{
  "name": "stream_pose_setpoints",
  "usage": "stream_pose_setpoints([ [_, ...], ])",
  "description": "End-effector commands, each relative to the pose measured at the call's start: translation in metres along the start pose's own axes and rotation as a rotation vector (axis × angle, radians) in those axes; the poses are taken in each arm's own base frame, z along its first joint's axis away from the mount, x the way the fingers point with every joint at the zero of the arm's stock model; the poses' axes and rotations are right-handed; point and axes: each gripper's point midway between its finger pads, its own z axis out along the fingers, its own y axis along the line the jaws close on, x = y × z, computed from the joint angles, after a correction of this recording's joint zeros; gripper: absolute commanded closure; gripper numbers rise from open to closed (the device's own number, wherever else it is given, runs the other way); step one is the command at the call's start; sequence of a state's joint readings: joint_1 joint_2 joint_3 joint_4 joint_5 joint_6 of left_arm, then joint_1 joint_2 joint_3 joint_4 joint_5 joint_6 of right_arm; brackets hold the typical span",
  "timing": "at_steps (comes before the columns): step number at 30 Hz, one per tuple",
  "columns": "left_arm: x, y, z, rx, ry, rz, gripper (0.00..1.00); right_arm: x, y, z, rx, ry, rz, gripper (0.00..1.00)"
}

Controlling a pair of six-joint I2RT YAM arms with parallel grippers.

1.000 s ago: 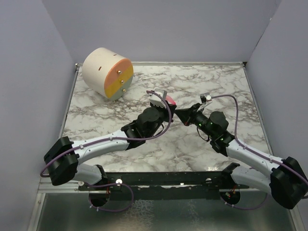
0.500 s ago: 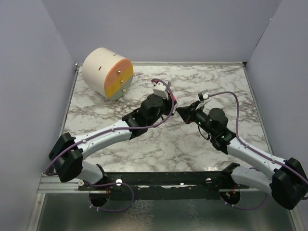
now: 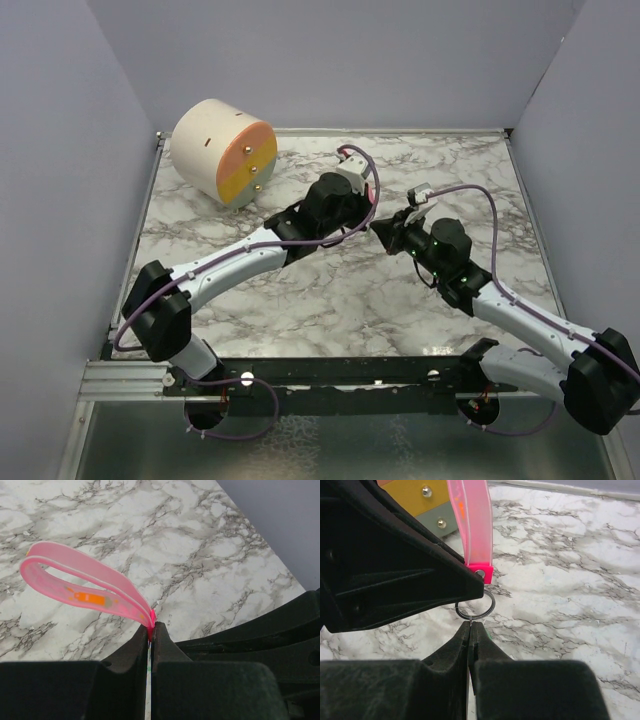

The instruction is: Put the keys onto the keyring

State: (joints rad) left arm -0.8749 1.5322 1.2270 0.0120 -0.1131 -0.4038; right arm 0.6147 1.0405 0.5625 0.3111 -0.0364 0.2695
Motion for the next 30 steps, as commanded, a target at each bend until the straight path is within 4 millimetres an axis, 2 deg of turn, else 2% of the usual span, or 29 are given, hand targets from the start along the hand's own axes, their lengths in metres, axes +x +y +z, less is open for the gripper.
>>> stream_pose_setpoints([
  [1, -0.001, -0.006, 0.004, 0.049, 0.073, 0.062, 1.0, 0.001, -0.01, 0.002, 0.055, 0.028, -0.051, 0.99],
  [15, 0.006, -0.001, 0.016, 0.078, 0.211, 0.142, 1.0, 0.007, -0.024, 0.003, 0.128, 0.071, -0.085, 0.99],
  [18, 0.006, -0.001, 0.017, 0.085, 0.226, 0.151, 1.0, 0.009, -0.024, 0.005, 0.124, 0.078, -0.088, 0.99],
  [21, 0.017, 0.003, 0.025, 0.079, 0.26, 0.155, 1.0, 0.01, -0.022, 0.006, 0.11, 0.084, -0.087, 0.99],
  [30, 0.018, 0.015, 0.033, 0.052, 0.272, 0.144, 1.0, 0.013, -0.017, 0.006, 0.09, 0.117, -0.081, 0.99],
])
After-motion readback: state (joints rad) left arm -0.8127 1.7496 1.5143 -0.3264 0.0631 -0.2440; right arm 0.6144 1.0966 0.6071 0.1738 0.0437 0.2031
